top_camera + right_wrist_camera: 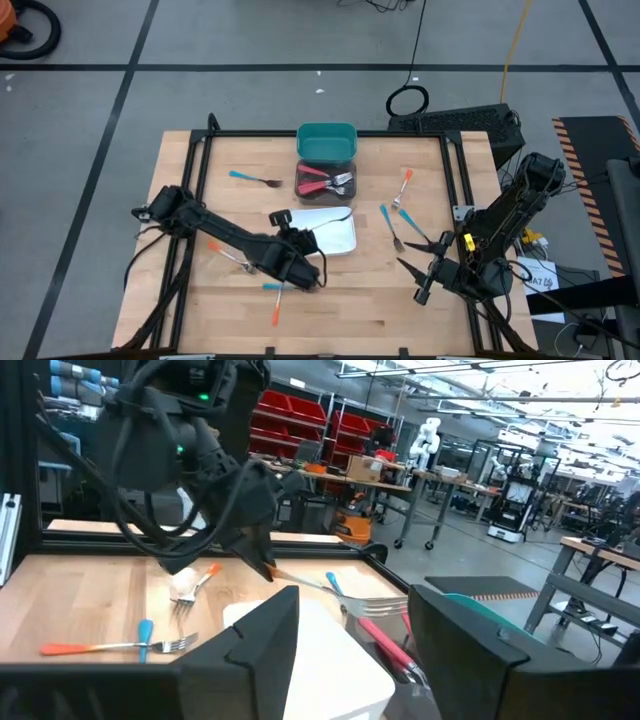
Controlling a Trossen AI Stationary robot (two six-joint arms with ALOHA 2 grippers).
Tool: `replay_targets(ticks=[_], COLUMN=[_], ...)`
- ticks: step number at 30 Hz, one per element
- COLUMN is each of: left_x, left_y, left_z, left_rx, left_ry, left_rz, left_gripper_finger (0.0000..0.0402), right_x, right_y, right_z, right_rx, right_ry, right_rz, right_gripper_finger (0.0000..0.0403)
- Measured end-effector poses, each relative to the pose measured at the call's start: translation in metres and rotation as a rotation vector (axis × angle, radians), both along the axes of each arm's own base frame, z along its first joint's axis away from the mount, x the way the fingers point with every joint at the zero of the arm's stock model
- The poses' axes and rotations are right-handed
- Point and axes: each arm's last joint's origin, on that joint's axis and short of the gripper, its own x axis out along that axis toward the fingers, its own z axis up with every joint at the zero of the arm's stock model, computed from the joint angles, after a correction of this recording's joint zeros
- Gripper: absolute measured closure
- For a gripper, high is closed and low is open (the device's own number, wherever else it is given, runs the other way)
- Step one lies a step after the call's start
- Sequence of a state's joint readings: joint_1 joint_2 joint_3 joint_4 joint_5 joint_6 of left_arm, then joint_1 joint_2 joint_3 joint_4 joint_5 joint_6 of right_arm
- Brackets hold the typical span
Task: Sort silverware by color (type)
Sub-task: Put the bottom right orange fork into the white bin
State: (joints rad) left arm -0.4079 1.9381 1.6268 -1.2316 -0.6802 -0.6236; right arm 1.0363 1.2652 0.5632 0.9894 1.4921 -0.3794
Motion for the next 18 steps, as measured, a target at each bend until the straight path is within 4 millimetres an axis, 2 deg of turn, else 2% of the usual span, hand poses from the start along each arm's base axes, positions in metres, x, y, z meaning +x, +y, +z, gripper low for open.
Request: replay_targets(ticks=[12,18], left_x=[0.001,0.007], left_y=[0.001,0.0], left_z=[-0.002,-0.02], left_rx=[-0.076,-0.059], left_ry=[-0.014,0.059], left_rz=[0.061,0.033], left_gripper_finger=[0.0394,0.0394], right_x=[0.0,0.0], right_y=[0.0,0.0], right_z=[0.0,0.0], right_rx=[-0.007,-0.008], right_ry=[0.003,0.004], right_rz=[0.0,0.0], right_gripper_finger=[0.0218,0.0218])
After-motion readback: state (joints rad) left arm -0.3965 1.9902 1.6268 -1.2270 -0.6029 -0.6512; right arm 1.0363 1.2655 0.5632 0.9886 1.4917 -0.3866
